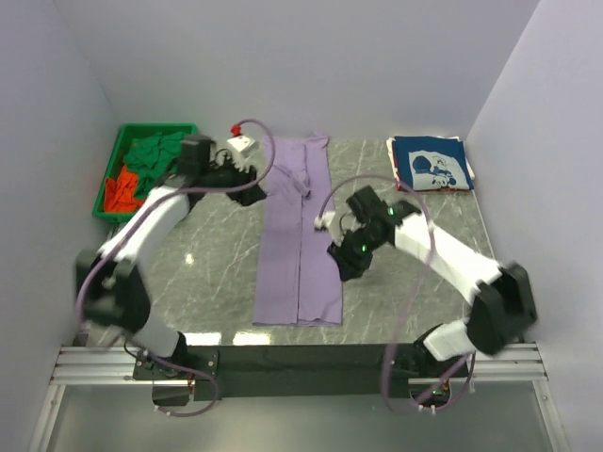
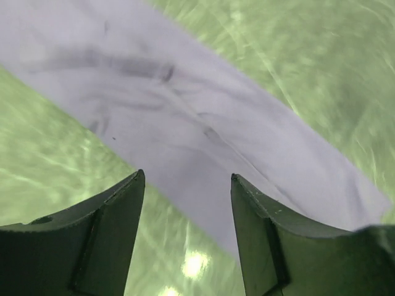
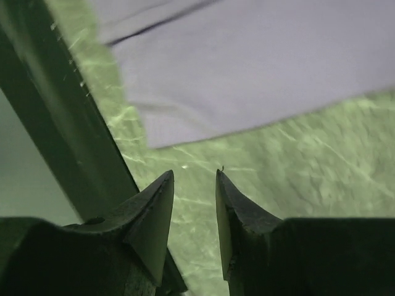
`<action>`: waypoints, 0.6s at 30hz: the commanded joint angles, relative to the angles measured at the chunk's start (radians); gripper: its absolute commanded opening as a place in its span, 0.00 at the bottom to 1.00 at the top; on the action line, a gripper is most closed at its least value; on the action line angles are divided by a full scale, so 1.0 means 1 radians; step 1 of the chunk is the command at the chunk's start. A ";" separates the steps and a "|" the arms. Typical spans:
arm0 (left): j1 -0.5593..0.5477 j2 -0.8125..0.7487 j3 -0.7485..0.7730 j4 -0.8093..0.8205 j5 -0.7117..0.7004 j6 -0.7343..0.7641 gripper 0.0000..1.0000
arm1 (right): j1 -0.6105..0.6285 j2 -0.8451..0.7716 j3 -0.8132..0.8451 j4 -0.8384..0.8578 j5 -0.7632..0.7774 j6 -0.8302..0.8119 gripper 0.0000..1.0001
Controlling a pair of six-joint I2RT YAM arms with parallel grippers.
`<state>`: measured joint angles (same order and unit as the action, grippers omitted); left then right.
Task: Fold and stack the t-shirts
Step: Fold the tshirt
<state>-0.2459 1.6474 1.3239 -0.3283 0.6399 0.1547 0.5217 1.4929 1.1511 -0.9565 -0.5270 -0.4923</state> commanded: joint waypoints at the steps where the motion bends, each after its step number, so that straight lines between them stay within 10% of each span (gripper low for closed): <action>1: 0.028 -0.222 -0.152 -0.194 0.125 0.323 0.64 | 0.135 -0.210 -0.135 0.107 0.117 -0.084 0.41; 8: 0.017 -0.727 -0.622 -0.457 0.222 0.834 0.69 | 0.411 -0.387 -0.356 0.303 0.251 -0.149 0.49; 18: -0.248 -0.841 -0.853 -0.257 0.038 0.813 0.66 | 0.623 -0.376 -0.573 0.502 0.351 -0.235 0.57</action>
<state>-0.4488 0.7788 0.4854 -0.6945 0.7345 0.9321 1.1069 1.0996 0.6018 -0.5751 -0.2245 -0.6903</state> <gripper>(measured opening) 0.665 0.572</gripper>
